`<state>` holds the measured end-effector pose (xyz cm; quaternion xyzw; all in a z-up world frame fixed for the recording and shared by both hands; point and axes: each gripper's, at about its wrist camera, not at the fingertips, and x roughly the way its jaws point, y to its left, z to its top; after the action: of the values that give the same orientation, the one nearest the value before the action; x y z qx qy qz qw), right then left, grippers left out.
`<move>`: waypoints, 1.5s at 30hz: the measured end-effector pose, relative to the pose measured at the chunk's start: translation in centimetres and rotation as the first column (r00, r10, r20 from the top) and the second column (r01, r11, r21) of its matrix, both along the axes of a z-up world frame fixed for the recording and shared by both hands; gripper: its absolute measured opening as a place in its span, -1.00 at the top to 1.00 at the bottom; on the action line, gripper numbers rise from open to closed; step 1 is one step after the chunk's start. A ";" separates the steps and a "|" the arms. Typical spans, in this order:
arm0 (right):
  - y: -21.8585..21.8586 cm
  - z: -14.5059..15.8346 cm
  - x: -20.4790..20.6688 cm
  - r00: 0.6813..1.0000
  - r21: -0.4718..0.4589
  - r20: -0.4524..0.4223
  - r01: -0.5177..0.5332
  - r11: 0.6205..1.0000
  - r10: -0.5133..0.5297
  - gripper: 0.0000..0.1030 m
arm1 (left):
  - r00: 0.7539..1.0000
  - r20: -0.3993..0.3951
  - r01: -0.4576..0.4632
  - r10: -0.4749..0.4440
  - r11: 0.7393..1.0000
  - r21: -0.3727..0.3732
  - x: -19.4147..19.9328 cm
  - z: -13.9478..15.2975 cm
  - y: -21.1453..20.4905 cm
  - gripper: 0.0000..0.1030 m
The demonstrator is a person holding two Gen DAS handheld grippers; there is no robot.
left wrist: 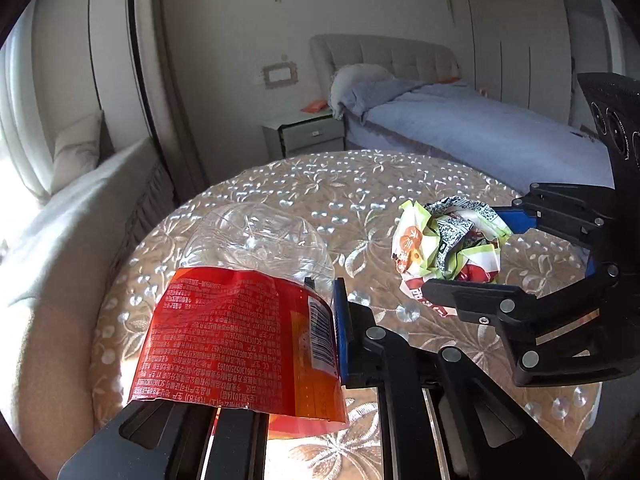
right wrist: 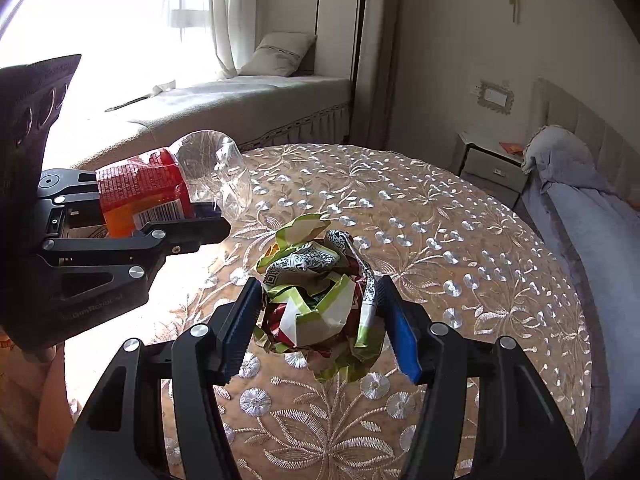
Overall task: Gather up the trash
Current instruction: 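Grasp the red-labelled plastic bottle with the left tool while the right tool grasps the wrapper ball, then carry the bottle and wrapper ball over the white bin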
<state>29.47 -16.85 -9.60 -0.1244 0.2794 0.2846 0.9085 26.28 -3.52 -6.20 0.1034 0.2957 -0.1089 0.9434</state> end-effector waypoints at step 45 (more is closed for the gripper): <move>-29.2 -10.6 -23.6 0.782 -0.008 -0.198 0.602 0.799 -0.591 -0.19 | 0.715 -0.286 0.692 -0.638 0.705 0.156 -15.0 -13.1 -34.0 0.83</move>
<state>5.85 -46.06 -20.19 0.0234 0.3820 0.0011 0.9239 11.29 -37.55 -19.30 0.3103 0.3471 -0.4153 0.7816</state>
